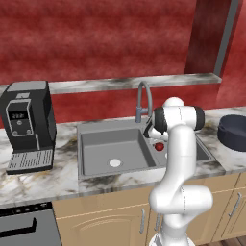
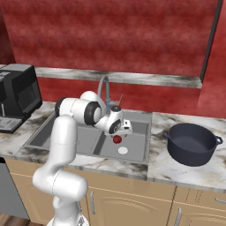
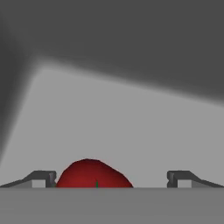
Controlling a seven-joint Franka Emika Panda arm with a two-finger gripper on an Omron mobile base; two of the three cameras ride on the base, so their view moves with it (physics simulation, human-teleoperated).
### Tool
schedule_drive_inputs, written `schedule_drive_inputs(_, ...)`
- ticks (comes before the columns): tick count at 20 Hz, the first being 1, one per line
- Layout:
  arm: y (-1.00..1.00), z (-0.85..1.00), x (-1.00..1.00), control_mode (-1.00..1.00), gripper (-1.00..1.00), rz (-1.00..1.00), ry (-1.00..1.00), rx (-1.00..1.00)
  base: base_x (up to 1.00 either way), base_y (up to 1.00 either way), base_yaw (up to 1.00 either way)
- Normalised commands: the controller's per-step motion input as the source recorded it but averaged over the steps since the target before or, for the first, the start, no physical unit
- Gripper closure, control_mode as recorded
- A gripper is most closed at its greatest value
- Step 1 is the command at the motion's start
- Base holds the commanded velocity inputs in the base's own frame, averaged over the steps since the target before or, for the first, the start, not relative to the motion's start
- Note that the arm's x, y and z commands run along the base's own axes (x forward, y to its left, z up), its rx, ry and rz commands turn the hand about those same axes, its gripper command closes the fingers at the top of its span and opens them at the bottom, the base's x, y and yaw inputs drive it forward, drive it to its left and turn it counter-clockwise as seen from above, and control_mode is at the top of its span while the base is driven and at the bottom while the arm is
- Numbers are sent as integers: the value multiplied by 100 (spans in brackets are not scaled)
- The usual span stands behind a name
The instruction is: Dump the tomato from the pot into the sink. Then turn on the water and wash the tomato. Then turn off the water and put the tomato back in the pot.
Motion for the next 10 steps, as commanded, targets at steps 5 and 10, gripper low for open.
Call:
schedule_drive_inputs(5, 0, -18, 0, -100, -100, 0, 1, 2, 0, 0, 0)
schedule_drive_inputs(10, 0, -18, -1, -100, -100, 0, 2, 2, 0, 0, 0)
